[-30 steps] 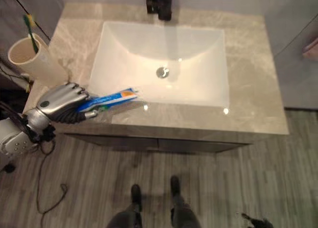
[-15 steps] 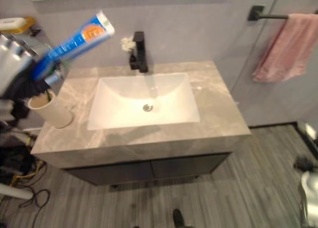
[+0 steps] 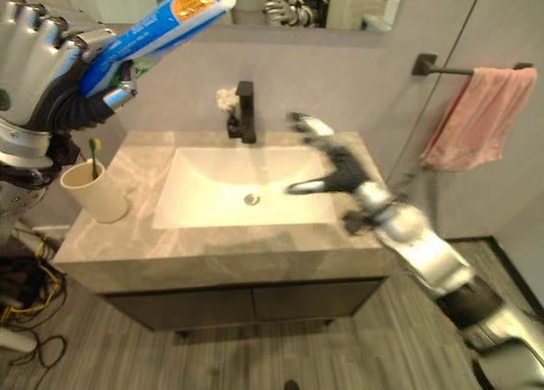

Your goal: Put brush and paste in cup on sink, flatten towel.

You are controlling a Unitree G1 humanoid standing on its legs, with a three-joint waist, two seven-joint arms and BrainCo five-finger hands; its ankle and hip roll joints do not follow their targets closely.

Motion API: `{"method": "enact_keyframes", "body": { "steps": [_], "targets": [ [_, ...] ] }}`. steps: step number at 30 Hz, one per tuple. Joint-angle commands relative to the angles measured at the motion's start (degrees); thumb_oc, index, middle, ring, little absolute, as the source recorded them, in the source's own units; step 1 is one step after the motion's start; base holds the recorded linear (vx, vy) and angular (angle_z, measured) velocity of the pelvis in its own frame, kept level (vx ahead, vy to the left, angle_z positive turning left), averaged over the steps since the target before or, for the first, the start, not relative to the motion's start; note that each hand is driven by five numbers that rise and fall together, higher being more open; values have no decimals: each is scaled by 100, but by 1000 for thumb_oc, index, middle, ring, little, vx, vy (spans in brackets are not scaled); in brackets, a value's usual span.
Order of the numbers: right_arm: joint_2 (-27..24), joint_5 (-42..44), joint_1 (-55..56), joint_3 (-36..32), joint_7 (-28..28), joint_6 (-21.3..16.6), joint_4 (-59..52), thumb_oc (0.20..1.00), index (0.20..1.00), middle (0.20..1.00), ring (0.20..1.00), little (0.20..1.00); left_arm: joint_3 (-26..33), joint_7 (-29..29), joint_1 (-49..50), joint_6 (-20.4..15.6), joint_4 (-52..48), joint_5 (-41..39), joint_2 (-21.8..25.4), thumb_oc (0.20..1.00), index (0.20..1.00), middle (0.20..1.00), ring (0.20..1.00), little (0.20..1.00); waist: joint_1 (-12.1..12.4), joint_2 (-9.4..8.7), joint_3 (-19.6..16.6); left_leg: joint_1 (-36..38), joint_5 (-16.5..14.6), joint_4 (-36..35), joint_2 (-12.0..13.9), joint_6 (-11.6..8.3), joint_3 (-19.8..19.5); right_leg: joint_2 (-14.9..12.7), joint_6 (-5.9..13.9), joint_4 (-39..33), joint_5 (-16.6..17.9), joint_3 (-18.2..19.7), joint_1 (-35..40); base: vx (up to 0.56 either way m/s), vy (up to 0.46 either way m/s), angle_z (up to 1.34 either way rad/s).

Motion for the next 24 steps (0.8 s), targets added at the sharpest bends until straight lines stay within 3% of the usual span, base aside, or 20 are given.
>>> {"method": "enact_keyframes", "body": {
  "steps": [1,2,3,5,7,24],
  "targets": [
    [130,916,-425,-460,-34,-403,211,1000,1000,1000,1000,1000,15,345,-528,165,92,-460,-66,200,200,200,200,200,172,-173,28,270,-164,44,-63,-54,-233,-421,462,14,-29,-290,138,26,-3,20],
    [729,1391,-636,-392,-26,-525,400,1000,1000,1000,1000,1000,-133,433,-635,108,50,-509,-224,200,200,200,200,200,262,-169,45,267,-160,44,-66,-50,-273,-434,448,14,-60,-343,173,30,-2,29],
    [967,1414,-729,-408,-109,-592,549,1000,1000,1000,1000,1000,-200,456,-689,82,77,-534,-277,200,200,200,200,200,298,-168,51,265,-160,44,-75,-46,-301,-444,439,14,-67,-371,195,25,-1,32],
    [1058,1394,-869,-413,-142,-637,570,1000,1000,1000,1000,1000,-271,465,-752,56,83,-562,-280,200,200,200,200,200,313,-178,54,266,-157,44,-86,-43,-329,-451,430,14,-87,-401,221,26,7,21],
    [1547,1362,-1063,-553,-336,-846,618,1000,1000,1000,1000,1000,-341,525,-800,-22,32,-649,-363,200,200,200,200,200,424,-179,57,257,-157,44,-105,-31,-420,-475,406,14,-126,-488,283,50,13,16],
    [2104,1405,-1521,-414,-423,-928,873,1000,1000,1000,1000,1000,-503,288,-547,-399,-342,-955,-394,200,200,200,200,200,597,-199,54,247,-154,44,-147,-9,-560,-517,360,14,-199,-631,390,9,4,5]
  ]
}}
